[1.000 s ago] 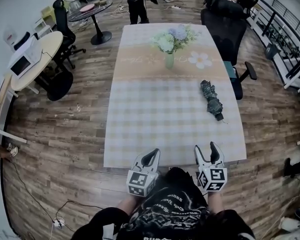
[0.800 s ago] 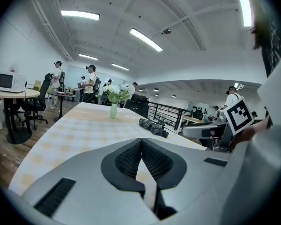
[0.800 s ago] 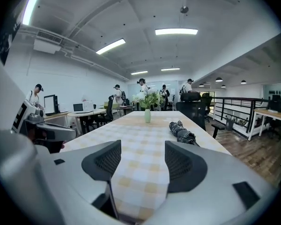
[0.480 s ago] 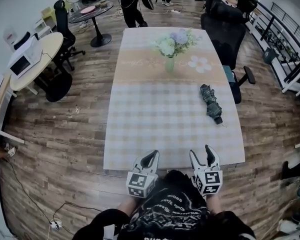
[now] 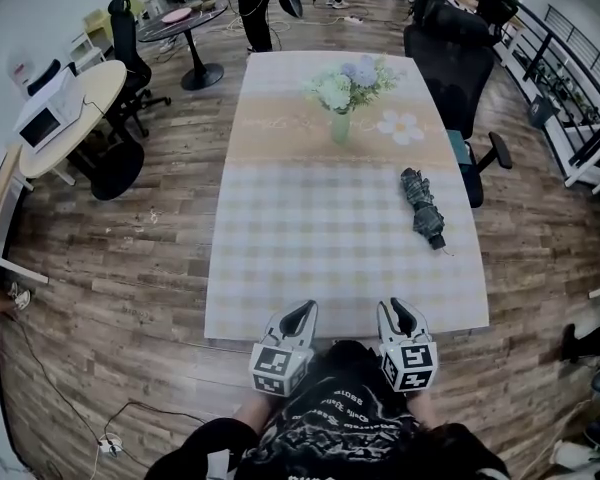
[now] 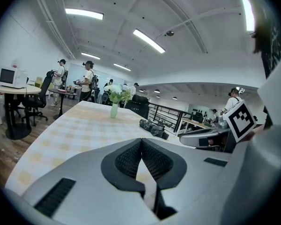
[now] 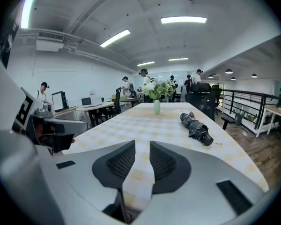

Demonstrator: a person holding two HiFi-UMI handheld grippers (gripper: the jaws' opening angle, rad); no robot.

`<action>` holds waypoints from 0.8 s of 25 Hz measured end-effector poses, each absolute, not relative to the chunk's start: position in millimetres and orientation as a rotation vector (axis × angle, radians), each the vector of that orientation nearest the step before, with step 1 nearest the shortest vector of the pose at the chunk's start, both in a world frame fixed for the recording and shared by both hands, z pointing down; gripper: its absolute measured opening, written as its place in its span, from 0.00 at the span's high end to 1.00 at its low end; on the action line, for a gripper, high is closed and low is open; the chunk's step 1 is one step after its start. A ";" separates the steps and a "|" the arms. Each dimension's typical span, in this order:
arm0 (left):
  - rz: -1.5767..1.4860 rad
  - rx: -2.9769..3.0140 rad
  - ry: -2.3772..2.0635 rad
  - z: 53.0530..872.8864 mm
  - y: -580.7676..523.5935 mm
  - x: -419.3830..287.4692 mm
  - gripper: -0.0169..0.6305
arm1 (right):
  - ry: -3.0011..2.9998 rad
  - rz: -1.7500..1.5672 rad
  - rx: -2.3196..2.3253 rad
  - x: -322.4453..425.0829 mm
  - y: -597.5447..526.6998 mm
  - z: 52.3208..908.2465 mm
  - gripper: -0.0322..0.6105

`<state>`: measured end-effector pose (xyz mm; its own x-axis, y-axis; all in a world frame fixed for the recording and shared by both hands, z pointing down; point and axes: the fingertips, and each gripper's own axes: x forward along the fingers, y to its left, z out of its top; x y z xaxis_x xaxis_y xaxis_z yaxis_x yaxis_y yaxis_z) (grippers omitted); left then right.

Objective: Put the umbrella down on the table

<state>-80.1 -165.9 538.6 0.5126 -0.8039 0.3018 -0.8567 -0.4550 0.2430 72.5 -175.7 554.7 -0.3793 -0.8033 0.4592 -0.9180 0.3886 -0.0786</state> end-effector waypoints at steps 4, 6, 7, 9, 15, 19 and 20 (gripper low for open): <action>0.212 2.396 -1.373 542.3 -167.6 -76.3 0.94 | -2.312 0.438 1.527 78.4 -177.9 549.6 0.92; 0.215 2.397 -1.371 543.1 -169.0 -74.0 0.94 | -2.313 0.420 1.520 79.6 -179.2 548.1 0.94; 0.214 2.400 -1.368 542.6 -169.5 -72.6 0.94 | -2.318 0.418 1.520 80.0 -179.6 546.9 0.94; 0.200 2.414 -1.349 540.2 -169.8 -69.0 0.94 | -2.328 0.419 1.533 81.4 -180.3 543.6 0.94; 0.208 2.436 -1.327 540.8 -173.6 -51.0 0.94 | -2.331 0.407 1.590 99.9 -187.2 536.5 0.94; 0.234 2.439 -1.326 543.9 -176.1 -47.5 0.94 | -2.301 0.390 1.604 107.6 -188.6 538.2 0.94; 0.234 2.440 -1.325 544.3 -176.7 -49.5 0.94 | -2.296 0.390 1.607 106.5 -188.8 538.8 0.94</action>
